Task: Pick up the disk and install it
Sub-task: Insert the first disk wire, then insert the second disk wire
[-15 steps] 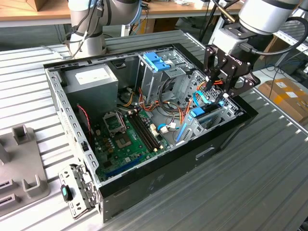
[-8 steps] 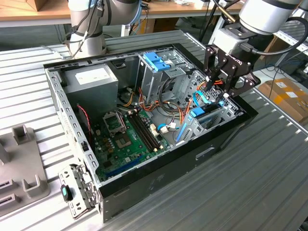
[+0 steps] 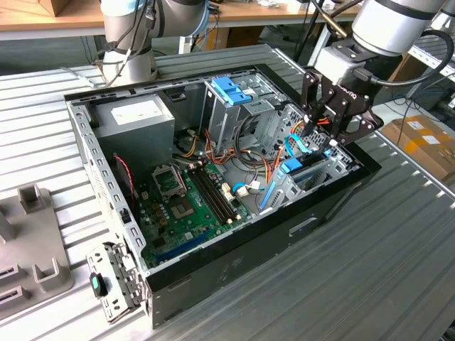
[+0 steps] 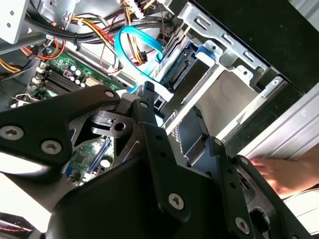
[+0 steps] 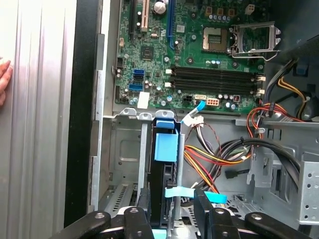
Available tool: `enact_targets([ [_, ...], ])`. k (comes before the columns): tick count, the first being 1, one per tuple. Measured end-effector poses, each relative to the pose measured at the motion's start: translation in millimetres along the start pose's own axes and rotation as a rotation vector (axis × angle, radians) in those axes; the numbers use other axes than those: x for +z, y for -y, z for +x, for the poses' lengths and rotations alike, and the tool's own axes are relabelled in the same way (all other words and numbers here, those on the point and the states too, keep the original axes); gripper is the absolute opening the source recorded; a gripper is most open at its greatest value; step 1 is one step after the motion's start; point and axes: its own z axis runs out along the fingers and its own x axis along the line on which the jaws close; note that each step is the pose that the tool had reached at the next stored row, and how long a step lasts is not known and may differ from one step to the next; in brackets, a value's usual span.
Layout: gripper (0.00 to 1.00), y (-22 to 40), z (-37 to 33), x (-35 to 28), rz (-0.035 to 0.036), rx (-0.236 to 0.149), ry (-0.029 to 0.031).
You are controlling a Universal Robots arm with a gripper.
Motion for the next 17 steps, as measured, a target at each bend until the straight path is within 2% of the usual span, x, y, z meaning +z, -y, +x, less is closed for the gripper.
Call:
enact_targets([
  [1,0.47,0.2,0.0,2.6,0.0,0.0,0.0001],
  [4,0.47,1.9,0.1,3.9,0.0,0.0,0.0001],
  [17,0.47,3.0,0.0,4.7,0.0,0.0,0.0003],
])
